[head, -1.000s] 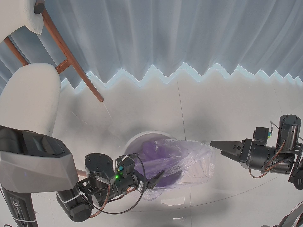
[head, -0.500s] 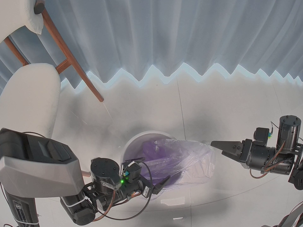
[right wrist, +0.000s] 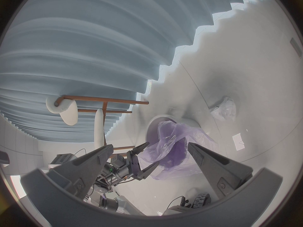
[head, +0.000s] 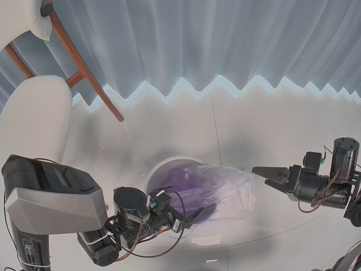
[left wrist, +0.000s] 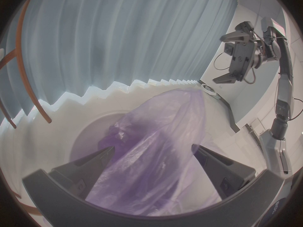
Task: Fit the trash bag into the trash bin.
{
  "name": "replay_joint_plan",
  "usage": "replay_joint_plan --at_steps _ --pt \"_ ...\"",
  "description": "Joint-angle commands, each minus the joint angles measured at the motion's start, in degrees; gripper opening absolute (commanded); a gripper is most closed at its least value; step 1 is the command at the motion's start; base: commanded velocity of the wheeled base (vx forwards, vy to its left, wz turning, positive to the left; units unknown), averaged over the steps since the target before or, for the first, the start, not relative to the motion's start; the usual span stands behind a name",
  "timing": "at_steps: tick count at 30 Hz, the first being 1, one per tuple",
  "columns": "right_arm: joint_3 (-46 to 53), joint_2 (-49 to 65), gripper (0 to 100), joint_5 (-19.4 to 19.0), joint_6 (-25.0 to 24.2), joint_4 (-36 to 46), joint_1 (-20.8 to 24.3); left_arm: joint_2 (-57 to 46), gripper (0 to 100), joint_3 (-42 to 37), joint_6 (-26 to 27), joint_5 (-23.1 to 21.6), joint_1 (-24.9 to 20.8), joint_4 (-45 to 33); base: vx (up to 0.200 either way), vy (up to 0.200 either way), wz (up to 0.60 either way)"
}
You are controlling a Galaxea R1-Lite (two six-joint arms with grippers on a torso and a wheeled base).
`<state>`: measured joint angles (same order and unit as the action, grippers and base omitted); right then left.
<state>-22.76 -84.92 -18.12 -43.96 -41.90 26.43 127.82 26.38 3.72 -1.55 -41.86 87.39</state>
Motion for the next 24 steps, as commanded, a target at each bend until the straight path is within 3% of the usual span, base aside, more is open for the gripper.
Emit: replay_joint_plan --at_steps 1,7,10,16,21,24 --pt "0.0 0.4 100 0.2 -0.1 0.0 0.0 2.8 0 0.7 0.1 0.0 2.3 0.1 0.000 0.000 0.00" --pt "-0.1 0.3 100 0.2 -0.2 0.0 0.0 2.4 0 4.5 -1.3 -0.4 3.1 1.1 0.000 0.000 0.00" --pt "-0.4 0.1 100 0.1 -1.1 -0.1 0.6 1.2 0 10.8 -5.0 0.1 5.7 -0.1 0.000 0.000 0.00" --pt "-0.6 -0.6 100 1.1 -4.6 -0.4 6.2 -4.2 0 16.6 -8.8 -0.5 10.5 -13.7 0.000 0.000 0.00" --pt "-1.0 -6.6 100 3.3 -3.5 -1.8 8.3 -4.5 0 22.2 -11.9 -0.3 12.2 -17.6 0.000 0.000 0.00" --pt "-1.5 -10.7 100 3.6 0.4 -5.3 7.5 -4.9 0 23.8 -11.9 -0.4 12.4 -19.1 0.000 0.000 0.00"
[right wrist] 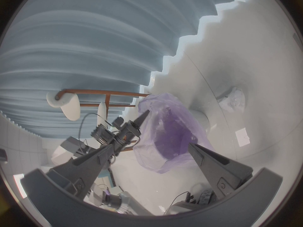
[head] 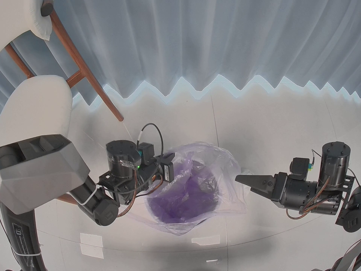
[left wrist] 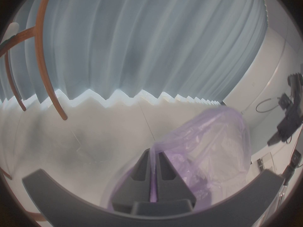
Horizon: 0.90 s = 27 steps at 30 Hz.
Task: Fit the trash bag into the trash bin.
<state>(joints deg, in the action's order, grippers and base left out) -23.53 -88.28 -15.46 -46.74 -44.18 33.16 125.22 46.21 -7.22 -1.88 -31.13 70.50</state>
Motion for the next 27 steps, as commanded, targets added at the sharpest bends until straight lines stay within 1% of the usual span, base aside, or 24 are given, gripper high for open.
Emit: replay_joint_plan --at_steps 1,2,4,5,6,7,13,17,23,24,27 --pt "-0.7 -9.1 100 1.0 5.6 -4.2 -0.2 -2.4 0 4.2 -1.0 -0.1 1.7 -3.0 0.000 0.000 0.00" --pt "-0.8 -10.6 100 1.0 8.1 -5.0 -1.3 -2.5 0 4.4 -0.9 -0.1 1.6 -3.4 0.000 0.000 0.00" --pt "-1.8 -14.1 100 1.0 14.5 -7.4 -3.9 -3.4 0 5.1 -0.9 -0.1 1.6 -4.1 0.000 0.000 0.00" --pt "-2.2 -15.0 100 0.9 16.1 -8.0 -4.7 -3.7 0 5.3 -0.9 -0.1 1.7 -4.4 0.000 0.000 0.00" --pt "-3.5 -16.9 100 0.9 19.2 -9.8 -6.8 -3.8 0 5.6 -0.9 -0.1 1.7 -5.0 0.000 0.000 0.00" --pt "-4.2 -17.8 100 0.8 20.4 -10.8 -7.8 -3.9 0 5.8 -0.9 -0.1 1.8 -5.3 0.000 0.000 0.00" --pt "-8.0 -20.2 100 0.8 21.9 -11.6 -10.6 -3.9 0 5.9 -0.9 -0.1 1.9 -5.4 0.000 0.000 0.00" --pt "-8.6 -22.0 100 0.6 23.4 -12.2 -11.0 -3.9 0 5.9 -0.8 -0.2 2.0 -5.4 0.000 0.000 0.00" --pt "-11.0 -24.7 100 0.5 23.2 -12.3 -10.7 -3.3 0 6.0 -0.8 -0.2 2.5 -5.4 0.000 0.000 0.00" --pt "-12.2 -25.7 0 0.5 23.0 -12.4 -10.8 -3.1 0 6.2 -0.8 -0.2 2.8 -5.4 0.000 0.000 0.00" --pt "-16.2 -28.1 0 0.5 22.0 -13.0 -11.2 -1.6 0 8.4 -1.0 -0.1 4.4 -5.3 0.000 0.000 0.00"
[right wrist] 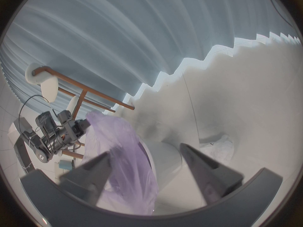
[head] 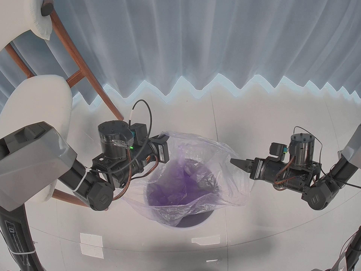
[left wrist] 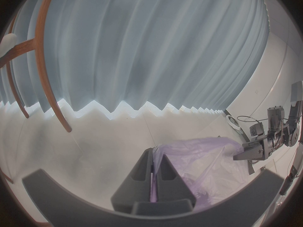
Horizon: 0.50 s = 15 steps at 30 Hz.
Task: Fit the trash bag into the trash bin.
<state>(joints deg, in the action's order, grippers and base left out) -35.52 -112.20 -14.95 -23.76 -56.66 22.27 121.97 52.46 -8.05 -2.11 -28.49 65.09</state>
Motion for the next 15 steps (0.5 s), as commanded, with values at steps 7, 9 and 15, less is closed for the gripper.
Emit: replay_joint_plan --at_steps 7,9,15 --pt "-11.7 -8.6 0 -0.3 -11.4 -0.4 -0.3 4.0 0 4.8 -3.0 -1.4 4.2 -1.3 0.000 0.000 0.00" --pt "-14.4 -10.1 0 -0.3 -14.6 -0.1 -0.4 4.6 0 5.6 -8.3 -1.6 4.2 -2.3 0.000 0.000 0.00" --pt "-18.9 -14.1 0 -0.2 -18.5 0.0 -2.1 5.7 0 7.4 -18.3 -1.7 4.4 -6.6 0.000 0.000 0.00"
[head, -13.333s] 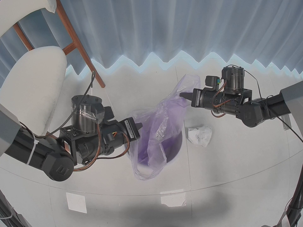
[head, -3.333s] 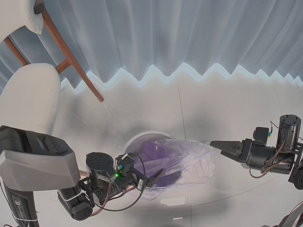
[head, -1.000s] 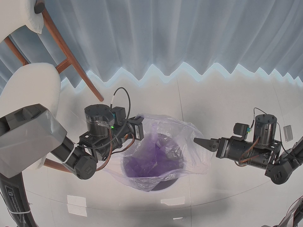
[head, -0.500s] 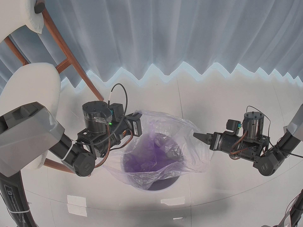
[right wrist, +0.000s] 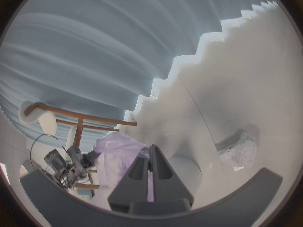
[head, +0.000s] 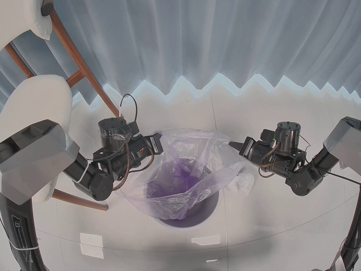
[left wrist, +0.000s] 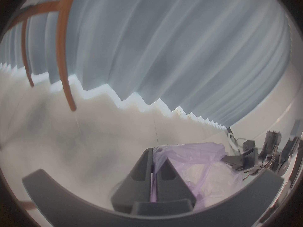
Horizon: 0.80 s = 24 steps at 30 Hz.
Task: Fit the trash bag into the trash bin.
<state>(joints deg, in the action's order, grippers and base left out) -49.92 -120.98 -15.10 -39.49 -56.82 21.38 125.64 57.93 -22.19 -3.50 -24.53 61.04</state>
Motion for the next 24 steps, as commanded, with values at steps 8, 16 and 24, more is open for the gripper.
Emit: replay_joint_plan --at_steps 8,16,24 --pt "-9.4 -10.9 0 0.1 -4.0 0.3 -1.9 5.8 0 5.4 -10.4 -0.3 2.2 -4.9 0.000 0.000 0.00" --pt "-10.7 -14.6 0 0.2 -7.5 0.0 -1.9 10.9 0 7.0 -11.7 -0.4 3.3 -4.1 0.000 0.000 0.00" --pt "-9.9 -16.3 0 0.2 -7.5 -0.1 -1.4 11.8 0 7.2 -16.7 -0.2 3.3 -3.9 0.000 0.000 0.00"
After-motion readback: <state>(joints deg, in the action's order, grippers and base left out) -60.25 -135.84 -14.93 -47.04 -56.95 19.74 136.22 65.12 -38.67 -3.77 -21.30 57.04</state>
